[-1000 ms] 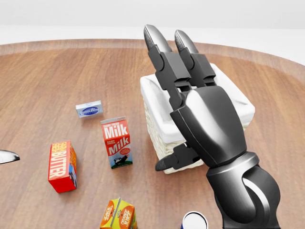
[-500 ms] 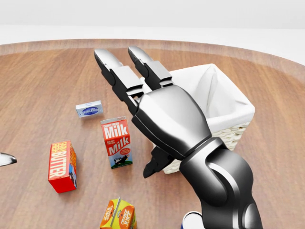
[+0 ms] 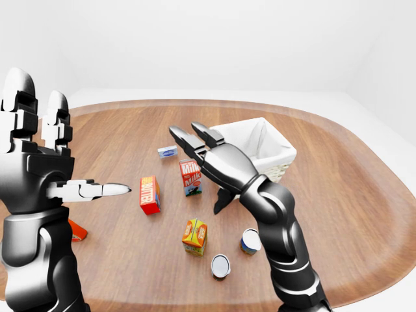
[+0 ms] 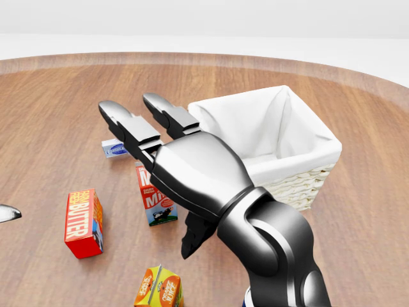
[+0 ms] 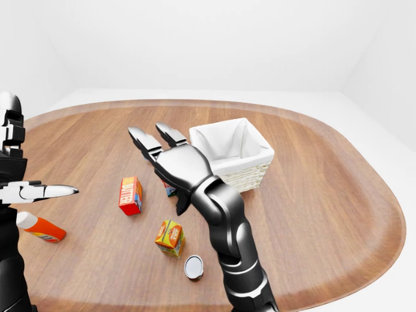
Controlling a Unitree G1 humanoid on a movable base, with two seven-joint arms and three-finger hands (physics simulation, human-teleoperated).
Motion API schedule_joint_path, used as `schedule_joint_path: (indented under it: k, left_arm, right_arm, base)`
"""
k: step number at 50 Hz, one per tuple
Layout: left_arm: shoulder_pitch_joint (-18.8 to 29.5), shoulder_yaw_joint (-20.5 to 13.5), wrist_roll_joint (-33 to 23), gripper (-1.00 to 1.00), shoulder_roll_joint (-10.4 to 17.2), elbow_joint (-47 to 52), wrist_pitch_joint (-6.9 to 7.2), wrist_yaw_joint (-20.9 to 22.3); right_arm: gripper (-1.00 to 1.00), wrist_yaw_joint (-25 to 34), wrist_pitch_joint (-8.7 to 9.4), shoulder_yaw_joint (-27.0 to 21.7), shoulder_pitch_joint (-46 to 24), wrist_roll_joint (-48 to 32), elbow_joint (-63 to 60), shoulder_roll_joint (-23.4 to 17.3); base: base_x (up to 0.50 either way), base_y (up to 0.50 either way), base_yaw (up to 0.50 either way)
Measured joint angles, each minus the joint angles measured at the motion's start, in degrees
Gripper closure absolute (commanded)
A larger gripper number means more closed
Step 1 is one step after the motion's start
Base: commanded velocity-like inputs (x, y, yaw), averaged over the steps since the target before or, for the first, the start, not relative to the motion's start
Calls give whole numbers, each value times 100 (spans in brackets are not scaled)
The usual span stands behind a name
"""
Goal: Pick up the orange juice, and put it in the basket.
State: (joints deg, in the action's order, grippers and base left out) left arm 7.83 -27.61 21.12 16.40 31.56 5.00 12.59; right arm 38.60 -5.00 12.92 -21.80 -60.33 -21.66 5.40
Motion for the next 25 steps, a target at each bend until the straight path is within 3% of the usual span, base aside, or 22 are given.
schedule_joint_path:
  k: [25]
  left_arm:
    - [3,0,7,-100,5,-7,0,-9]
  right_arm:
    - [-100,-81,0,421,540,-258,589,145]
  base:
    - [0,0,0]
